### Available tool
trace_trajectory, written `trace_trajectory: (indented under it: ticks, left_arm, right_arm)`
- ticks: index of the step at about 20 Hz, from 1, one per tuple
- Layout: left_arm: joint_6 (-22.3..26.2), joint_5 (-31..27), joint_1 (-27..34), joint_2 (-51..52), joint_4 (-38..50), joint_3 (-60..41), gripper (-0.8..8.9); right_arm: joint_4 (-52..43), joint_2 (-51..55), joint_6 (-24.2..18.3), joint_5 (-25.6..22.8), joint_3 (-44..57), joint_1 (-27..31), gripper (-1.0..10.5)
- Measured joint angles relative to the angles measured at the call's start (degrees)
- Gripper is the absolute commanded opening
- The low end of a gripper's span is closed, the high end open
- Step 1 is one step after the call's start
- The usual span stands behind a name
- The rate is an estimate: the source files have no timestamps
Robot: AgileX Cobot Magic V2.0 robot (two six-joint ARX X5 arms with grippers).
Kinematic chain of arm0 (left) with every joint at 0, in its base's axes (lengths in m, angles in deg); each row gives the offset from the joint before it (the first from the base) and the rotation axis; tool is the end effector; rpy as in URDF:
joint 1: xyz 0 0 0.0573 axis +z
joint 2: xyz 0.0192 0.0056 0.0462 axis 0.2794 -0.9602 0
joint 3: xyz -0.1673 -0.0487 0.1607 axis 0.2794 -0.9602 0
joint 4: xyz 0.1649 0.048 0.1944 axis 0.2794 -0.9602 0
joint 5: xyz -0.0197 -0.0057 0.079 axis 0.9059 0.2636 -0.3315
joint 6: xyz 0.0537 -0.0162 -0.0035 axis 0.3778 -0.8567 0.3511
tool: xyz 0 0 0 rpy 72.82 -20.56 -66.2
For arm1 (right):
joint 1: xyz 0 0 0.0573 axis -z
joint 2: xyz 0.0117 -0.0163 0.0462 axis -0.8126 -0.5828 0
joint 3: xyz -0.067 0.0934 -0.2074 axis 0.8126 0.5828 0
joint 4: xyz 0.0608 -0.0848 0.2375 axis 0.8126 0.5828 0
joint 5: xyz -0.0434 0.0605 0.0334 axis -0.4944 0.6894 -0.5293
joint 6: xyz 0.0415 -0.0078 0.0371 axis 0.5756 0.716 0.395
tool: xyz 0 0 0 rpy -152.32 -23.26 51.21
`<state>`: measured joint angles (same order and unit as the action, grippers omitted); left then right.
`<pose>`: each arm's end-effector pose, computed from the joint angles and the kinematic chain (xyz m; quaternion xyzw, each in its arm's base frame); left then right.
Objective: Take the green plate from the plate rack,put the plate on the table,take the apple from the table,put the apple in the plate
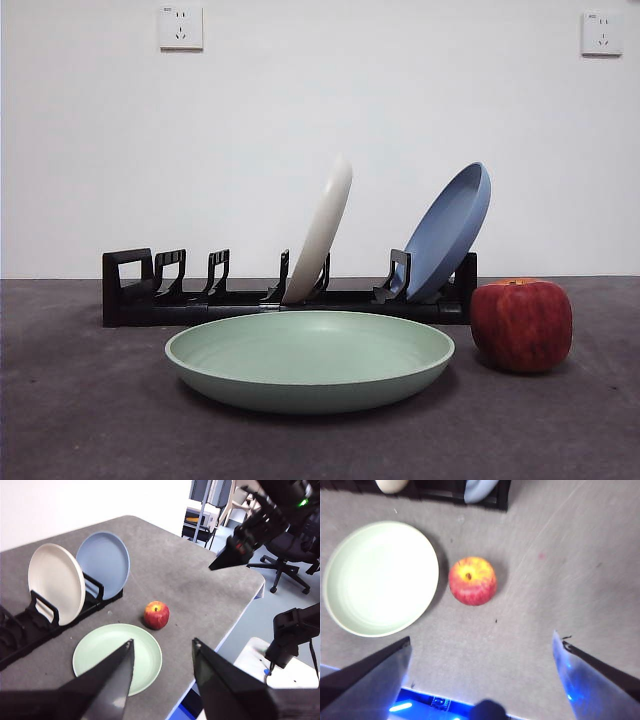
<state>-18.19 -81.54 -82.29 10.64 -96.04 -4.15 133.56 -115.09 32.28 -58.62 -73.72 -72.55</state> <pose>0.0322 -0.0537 0.4095 -0.0084 0.1811 -0.4179 0.8902 0.1673 0.0572 0.3244 -0.0170 0.4495 0.1495 0.8805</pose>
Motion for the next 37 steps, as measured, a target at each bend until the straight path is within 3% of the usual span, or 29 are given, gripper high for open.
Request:
trace_trajectory:
  ticks: [4, 6, 10, 17, 29, 31, 34, 37]
  left_arm:
    - [-1.18, 0.02, 0.00, 0.28, -1.88, -0.04, 1.93]
    - [-1.51, 0.00, 0.00, 0.28, -1.86, -0.04, 1.93]
    - [-1.53, 0.02, 0.00, 0.24, -1.88, -0.04, 1.93]
    - [-1.95, 0.02, 0.00, 0.20, -1.88, -0.04, 1.93]
    - [-2.60, 0.02, 0.00, 0.20, -1.97, -0.04, 1.93]
    - [-2.62, 0.00, 0.00, 0.20, -2.43, -0.04, 1.93]
    - [-2.99, 0.00, 0.02, 0.20, -2.89, -0.04, 1.93]
    - [-3.02, 0.00, 0.00, 0.20, -2.89, -0.04, 1.93]
  right_arm:
    - [-9.16, -5.70, 1.40, -0.02, 7.23, -1.20, 5.3]
    - [-13.90, -9.79, 1.62, -0.02, 7.34, -1.51, 6.0]
    - [-20.20, -16.57, 1.92, 0.00, 7.23, -2.40, 6.0]
    - [-24.37, -27.39, 2.01, -0.26, 6.47, -4.07, 6.0]
    - [-28.35, -37.35, 3.08, -5.57, 6.38, -7.50, 5.9]
    - [-28.28, -38.75, 3.23, -5.60, 6.38, -7.52, 4.3]
    - [-28.11, -39.08, 3.30, -5.62, 6.38, -7.54, 0.1]
    - [-26.69, -39.08, 3.26, -5.62, 5.68, -7.58, -0.1]
